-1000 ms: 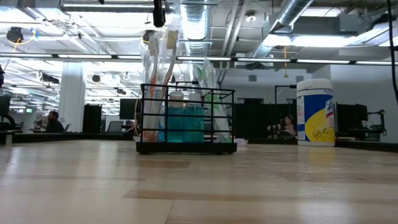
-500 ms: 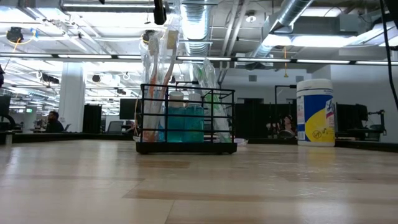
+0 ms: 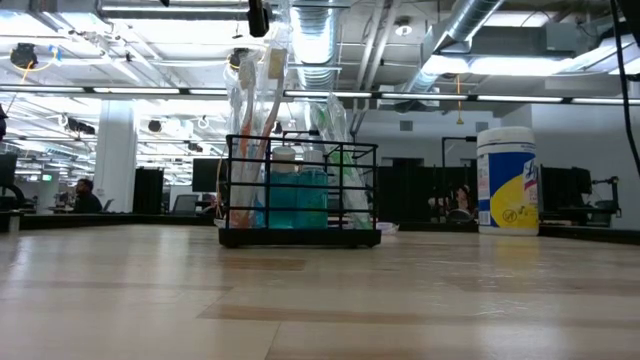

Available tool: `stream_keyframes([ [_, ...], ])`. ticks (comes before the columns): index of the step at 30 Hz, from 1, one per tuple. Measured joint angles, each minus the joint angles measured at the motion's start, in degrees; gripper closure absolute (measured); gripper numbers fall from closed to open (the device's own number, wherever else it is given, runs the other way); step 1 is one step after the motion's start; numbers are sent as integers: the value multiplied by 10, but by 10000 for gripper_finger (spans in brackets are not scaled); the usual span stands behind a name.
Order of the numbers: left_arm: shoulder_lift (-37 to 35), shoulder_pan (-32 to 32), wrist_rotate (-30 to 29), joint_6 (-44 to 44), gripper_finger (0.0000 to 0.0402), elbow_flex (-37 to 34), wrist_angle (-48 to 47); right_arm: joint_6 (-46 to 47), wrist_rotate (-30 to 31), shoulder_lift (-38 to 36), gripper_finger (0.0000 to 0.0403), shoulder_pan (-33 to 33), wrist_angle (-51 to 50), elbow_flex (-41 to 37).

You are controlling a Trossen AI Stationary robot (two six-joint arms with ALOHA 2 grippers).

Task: Pick & Place toothbrushing station
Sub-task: Put the bottom purple toothbrush into the mesh organizer

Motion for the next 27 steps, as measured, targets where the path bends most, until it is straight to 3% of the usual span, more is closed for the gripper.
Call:
stream_keyframes([
  [7, 0, 0, 0, -2, 401, 0, 5, -1, -15, 0, 313, -2, -3, 0],
  [12, 0, 0, 1, 0, 401, 0, 9, -24, -3, 0, 388, -2, 5, 0],
  [21, 0, 1, 1, 51, 394, 0, 10, -24, -40, -7, 401, -16, 11, -1],
  [27, 0, 27, 18, 132, 357, 1, 2, -20, -41, -34, 401, -31, 11, 24],
])
